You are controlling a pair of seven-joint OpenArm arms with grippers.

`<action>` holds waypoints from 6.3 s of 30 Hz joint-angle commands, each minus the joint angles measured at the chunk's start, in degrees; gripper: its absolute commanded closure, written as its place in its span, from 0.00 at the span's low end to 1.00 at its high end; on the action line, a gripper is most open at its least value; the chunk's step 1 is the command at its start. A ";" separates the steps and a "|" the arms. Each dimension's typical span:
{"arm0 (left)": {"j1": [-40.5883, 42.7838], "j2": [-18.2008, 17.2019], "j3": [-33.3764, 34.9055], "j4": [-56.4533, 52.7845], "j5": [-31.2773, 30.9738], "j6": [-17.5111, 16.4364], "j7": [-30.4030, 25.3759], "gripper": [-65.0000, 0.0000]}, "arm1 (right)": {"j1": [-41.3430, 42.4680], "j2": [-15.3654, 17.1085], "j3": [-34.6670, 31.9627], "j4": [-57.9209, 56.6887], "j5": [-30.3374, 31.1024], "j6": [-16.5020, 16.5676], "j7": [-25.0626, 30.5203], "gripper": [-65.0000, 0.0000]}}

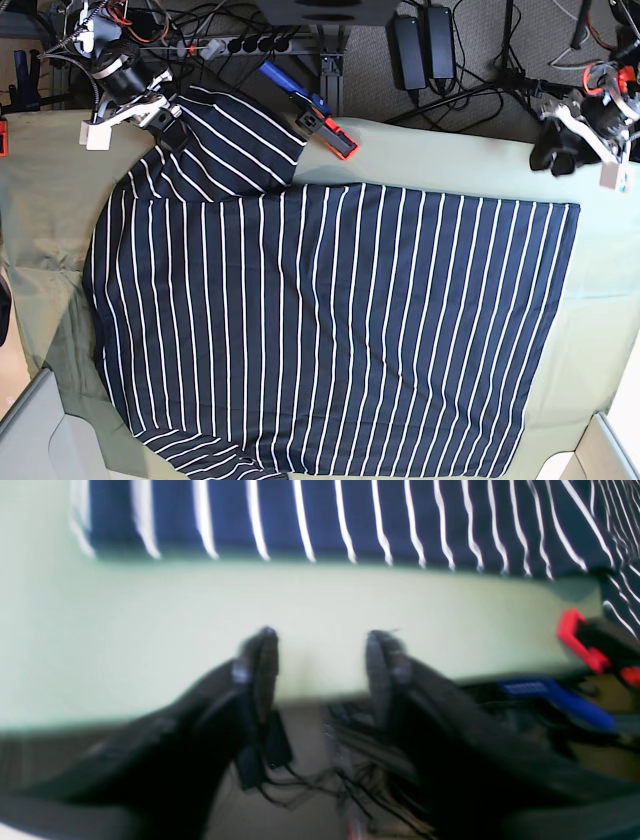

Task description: Fold the T-shirt properly

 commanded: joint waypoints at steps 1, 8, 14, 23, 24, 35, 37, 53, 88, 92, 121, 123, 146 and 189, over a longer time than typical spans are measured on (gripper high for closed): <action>-1.18 -1.60 -0.46 -0.09 0.20 -0.70 -1.40 0.42 | -0.22 0.37 0.11 0.66 -0.57 3.26 -0.20 1.00; -10.75 -3.37 -0.46 -10.75 3.43 3.06 -2.01 0.40 | -0.22 0.48 0.13 0.66 -0.55 3.26 -0.20 1.00; -19.76 -3.37 -0.33 -24.55 3.41 4.37 -1.97 0.40 | -0.22 0.48 0.13 0.66 -0.57 3.23 -0.20 1.00; -23.54 -3.32 -0.33 -28.13 -2.16 2.36 4.04 0.40 | -0.22 0.48 0.13 0.66 -0.57 3.26 -0.20 1.00; -23.54 -3.32 -0.31 -27.69 -2.45 2.29 4.76 0.40 | -0.22 0.48 0.13 0.66 -0.57 3.26 -0.20 1.00; -22.73 -2.86 2.32 -20.02 -1.03 1.88 7.02 0.40 | -0.22 0.48 0.13 0.66 -0.57 3.26 -0.20 1.00; -22.73 -2.56 4.35 -20.02 0.61 1.90 6.21 0.40 | -0.22 0.48 0.13 0.66 -0.57 3.26 -0.20 1.00; -22.71 -1.75 1.09 -20.04 7.23 4.55 4.96 0.40 | -0.22 0.48 0.13 0.66 -0.52 3.26 -0.20 1.00; -21.18 3.58 1.09 -20.02 -1.44 -1.27 4.55 1.00 | -0.22 0.46 0.15 0.66 -0.57 3.26 -0.46 1.00; -21.18 2.64 1.07 -19.96 -3.93 -8.63 5.01 1.00 | -0.22 0.46 0.57 1.92 -0.52 3.26 -2.29 1.00; -31.43 -6.71 5.42 -20.44 -9.31 -11.01 8.28 1.00 | 7.02 12.55 10.45 19.89 -2.62 3.28 -5.73 1.00; -33.94 -6.71 8.61 -22.32 -7.91 -11.01 7.89 1.00 | 9.46 13.64 8.02 18.25 -4.66 3.28 -5.33 1.00; -64.48 -4.26 24.30 -55.74 2.69 -11.01 -6.12 1.00 | 48.65 14.73 -13.55 -17.77 -15.34 3.28 -5.35 1.00; -63.63 -6.75 11.85 -61.86 -13.07 -11.01 14.40 0.46 | 49.90 14.73 13.75 -32.79 -14.86 3.26 -21.20 0.31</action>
